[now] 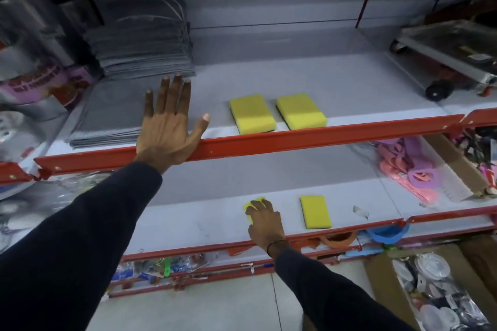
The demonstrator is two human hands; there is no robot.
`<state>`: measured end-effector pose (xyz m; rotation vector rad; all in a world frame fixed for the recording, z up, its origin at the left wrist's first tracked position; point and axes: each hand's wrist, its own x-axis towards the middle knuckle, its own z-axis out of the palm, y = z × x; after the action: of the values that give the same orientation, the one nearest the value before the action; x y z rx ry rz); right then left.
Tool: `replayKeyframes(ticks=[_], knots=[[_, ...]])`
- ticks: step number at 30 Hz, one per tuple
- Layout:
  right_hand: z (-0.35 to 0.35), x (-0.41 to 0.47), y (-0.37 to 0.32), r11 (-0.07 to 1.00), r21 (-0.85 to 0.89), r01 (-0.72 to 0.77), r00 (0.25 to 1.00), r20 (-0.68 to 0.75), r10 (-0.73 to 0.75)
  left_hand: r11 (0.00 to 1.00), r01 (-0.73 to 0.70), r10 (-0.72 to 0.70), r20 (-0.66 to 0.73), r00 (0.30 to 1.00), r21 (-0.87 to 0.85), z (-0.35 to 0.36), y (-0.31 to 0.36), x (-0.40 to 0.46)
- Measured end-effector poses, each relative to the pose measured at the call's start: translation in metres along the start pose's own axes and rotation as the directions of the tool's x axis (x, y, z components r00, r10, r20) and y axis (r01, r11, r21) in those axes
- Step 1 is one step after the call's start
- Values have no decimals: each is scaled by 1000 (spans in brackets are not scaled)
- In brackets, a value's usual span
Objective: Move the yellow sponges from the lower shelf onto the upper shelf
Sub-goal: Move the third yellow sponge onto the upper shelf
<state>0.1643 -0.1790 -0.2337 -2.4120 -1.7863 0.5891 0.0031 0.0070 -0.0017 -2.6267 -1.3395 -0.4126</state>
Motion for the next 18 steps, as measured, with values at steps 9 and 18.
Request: replayKeyframes(ticks=[9,18], knots=[[-126,-76,-4,889,105,445,707,-651,-277,1000,-9,9,5,1000,-12,0,0,-3],[-304,-59,45,943,215,255,360,-926,114,999,-35,35,-17,999,-15,0,-1,-6]])
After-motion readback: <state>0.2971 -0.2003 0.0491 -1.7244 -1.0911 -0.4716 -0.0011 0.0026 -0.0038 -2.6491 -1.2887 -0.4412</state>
